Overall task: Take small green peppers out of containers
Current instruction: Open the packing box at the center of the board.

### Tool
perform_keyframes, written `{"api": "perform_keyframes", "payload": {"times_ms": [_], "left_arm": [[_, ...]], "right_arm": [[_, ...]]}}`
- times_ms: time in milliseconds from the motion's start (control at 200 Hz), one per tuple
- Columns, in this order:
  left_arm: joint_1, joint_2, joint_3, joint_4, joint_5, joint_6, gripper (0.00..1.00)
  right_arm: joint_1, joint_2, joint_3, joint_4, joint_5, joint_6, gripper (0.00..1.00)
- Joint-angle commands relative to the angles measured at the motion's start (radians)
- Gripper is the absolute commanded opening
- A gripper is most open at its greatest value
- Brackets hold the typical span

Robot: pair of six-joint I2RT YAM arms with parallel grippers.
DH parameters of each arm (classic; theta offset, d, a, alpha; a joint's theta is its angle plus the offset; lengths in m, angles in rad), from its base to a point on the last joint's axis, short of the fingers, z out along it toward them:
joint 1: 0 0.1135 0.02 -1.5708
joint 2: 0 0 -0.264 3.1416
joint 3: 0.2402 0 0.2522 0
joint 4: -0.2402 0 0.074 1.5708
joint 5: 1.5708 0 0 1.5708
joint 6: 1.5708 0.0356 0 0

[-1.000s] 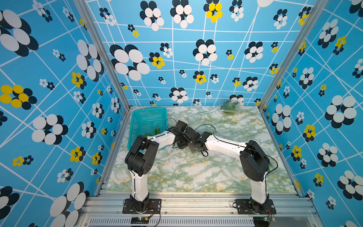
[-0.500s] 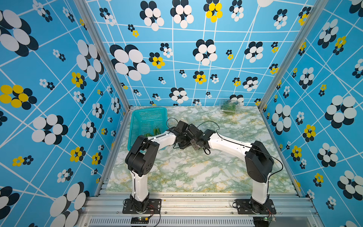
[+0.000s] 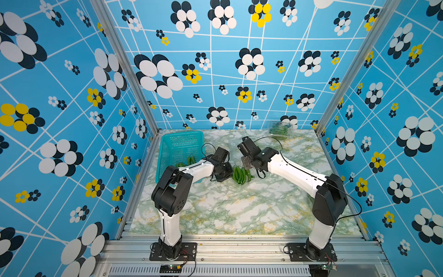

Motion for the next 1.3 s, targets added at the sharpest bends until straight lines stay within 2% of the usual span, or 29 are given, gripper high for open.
{"api": "perform_keyframes", "payload": {"times_ms": [0,175,310,470,660,814,959,1104,1294], "left_arm": [[0.009,-0.034,0.003,-0.116,-0.012,0.015,0.08],[0.009,-0.034,0.018,-0.128,-0.015,0.019,0.11],[0.009,-0.033,0.023,-0.125,-0.015,0.016,0.16],[0.009,-0.048,0.033,-0.116,-0.018,0.014,0.22],[0.009,-0.093,0.054,-0.133,-0.031,0.016,0.31],[0.009,-0.131,0.076,-0.198,-0.062,0.038,0.35],[0.012,-0.167,0.072,-0.239,-0.094,0.053,0.35],[0.016,-0.202,0.065,-0.266,-0.121,0.068,0.35],[0.024,-0.257,0.041,-0.28,-0.134,0.076,0.35]], "right_arm": [[-0.048,0.02,0.063,-0.058,-0.03,0.009,0.23],[-0.096,0.031,0.091,-0.07,-0.063,-0.006,0.46],[-0.137,0.044,0.118,-0.076,-0.115,-0.004,0.53],[-0.164,0.045,0.128,-0.073,-0.113,-0.003,0.55],[-0.182,0.039,0.142,-0.071,-0.174,-0.03,0.55],[-0.179,0.064,0.173,-0.104,-0.331,-0.021,0.51],[-0.153,0.088,0.161,-0.101,-0.44,0.0,0.43],[-0.102,0.133,0.153,-0.102,-0.466,-0.008,0.35],[-0.047,0.181,0.146,-0.102,-0.476,-0.01,0.35]]}}
